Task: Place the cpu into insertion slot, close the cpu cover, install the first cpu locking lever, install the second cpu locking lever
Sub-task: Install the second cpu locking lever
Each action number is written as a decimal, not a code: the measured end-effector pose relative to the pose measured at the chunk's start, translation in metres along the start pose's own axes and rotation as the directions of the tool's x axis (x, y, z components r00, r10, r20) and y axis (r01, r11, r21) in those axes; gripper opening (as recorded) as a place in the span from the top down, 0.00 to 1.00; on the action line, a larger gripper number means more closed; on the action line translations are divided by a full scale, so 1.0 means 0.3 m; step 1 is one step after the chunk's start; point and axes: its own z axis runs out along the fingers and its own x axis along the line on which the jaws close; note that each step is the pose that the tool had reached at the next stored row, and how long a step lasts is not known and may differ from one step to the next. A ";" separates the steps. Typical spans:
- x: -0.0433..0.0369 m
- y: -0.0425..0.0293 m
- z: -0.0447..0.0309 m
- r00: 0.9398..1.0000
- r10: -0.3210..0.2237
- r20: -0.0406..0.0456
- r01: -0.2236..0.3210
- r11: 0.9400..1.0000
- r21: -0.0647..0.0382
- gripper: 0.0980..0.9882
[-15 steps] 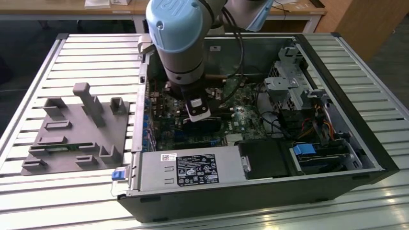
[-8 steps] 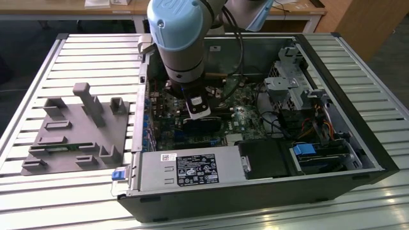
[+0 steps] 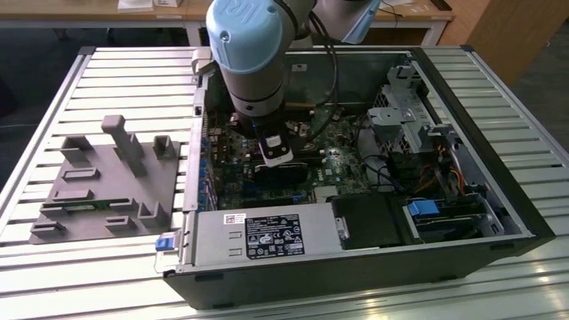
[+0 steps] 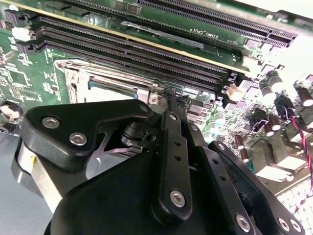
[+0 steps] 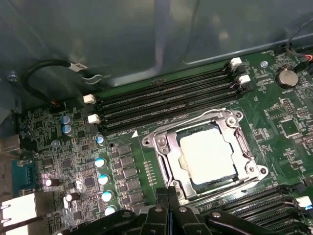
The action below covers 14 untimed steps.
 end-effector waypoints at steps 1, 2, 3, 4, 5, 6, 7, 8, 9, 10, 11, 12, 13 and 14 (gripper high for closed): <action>0.000 0.000 0.001 1.000 -0.002 -0.001 0.002 1.000 0.001 1.00; 0.000 0.000 0.001 1.000 -0.004 -0.002 0.004 1.000 0.002 1.00; 0.000 0.000 0.002 1.000 -0.005 -0.002 0.005 1.000 0.006 1.00; 0.000 -0.001 0.002 1.000 -0.007 -0.001 0.007 1.000 0.010 1.00; 0.000 -0.001 0.002 1.000 -0.009 0.000 0.009 1.000 0.016 1.00; 0.000 -0.001 0.002 1.000 -0.010 0.001 0.010 1.000 0.021 1.00; 0.000 -0.001 0.003 1.000 -0.012 0.000 0.012 1.000 0.022 1.00; 0.000 -0.001 0.003 1.000 -0.016 -0.001 0.016 1.000 0.022 1.00; 0.000 -0.001 0.003 1.000 -0.021 -0.003 0.021 1.000 0.021 1.00; 0.000 -0.001 0.003 1.000 -0.024 -0.004 0.024 0.999 0.021 1.00; 0.000 -0.001 0.002 1.000 -0.026 -0.005 0.026 0.999 0.021 1.00; 0.000 -0.001 0.003 1.000 -0.028 -0.005 0.028 0.999 0.021 1.00; 0.000 -0.001 0.003 1.000 -0.030 -0.006 0.030 0.999 0.020 1.00; 0.000 -0.001 0.002 0.999 -0.032 -0.007 0.032 0.999 0.020 1.00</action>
